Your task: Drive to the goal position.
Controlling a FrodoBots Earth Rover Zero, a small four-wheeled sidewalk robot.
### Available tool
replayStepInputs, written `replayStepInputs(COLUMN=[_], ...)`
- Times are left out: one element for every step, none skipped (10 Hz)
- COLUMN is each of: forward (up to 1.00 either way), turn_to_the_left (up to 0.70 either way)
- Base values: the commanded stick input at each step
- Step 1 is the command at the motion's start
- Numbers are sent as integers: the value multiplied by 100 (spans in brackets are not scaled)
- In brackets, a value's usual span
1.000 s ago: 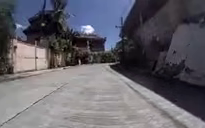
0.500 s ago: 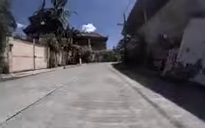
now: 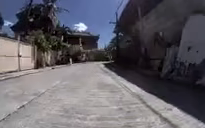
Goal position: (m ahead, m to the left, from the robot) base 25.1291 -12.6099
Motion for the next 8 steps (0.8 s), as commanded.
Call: replayStepInputs(forward=[100,100,100,100,100,100,100,100], turn_to_the_left=[0,3,1,0,3,1,0,0])
